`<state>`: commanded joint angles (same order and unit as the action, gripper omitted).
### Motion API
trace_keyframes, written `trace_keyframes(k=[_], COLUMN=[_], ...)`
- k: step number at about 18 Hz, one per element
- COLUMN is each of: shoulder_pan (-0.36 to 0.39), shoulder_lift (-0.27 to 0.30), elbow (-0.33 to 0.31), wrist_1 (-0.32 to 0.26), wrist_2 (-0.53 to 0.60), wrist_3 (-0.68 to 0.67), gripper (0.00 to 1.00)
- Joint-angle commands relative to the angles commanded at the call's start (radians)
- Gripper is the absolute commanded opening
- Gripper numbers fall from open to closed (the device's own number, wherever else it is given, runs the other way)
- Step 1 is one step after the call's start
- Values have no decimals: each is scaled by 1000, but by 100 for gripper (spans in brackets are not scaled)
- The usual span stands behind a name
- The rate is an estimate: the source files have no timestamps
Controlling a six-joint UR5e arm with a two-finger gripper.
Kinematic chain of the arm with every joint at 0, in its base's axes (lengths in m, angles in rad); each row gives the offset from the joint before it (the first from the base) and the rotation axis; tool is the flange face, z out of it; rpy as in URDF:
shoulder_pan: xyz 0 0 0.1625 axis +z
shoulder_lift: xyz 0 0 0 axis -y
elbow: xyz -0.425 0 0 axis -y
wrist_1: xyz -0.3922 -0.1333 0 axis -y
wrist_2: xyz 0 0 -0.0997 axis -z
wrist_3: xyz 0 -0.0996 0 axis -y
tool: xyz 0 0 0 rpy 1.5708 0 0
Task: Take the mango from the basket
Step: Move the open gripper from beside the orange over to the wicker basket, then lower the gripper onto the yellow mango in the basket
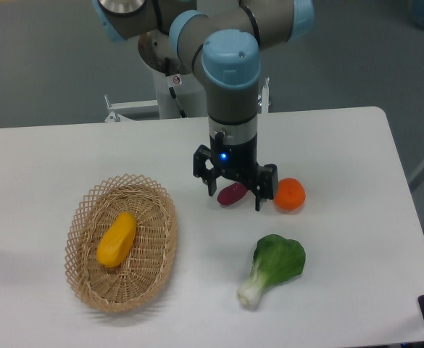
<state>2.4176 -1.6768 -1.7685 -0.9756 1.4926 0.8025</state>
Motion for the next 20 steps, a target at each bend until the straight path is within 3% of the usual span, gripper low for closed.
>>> trace_keyframes(k=[6,9,14,20], shoulder_pan=[-69,-142,-271,-342], shoulder_lift=[11,-6,-109,-181], elbow=[-11,-14,-15,-14], wrist_1=[5,23,127,158], wrist_2=[-54,-52,-45,-41], wrist_3=[-178,-293,-388,-396], gripper=[100,100,100,100])
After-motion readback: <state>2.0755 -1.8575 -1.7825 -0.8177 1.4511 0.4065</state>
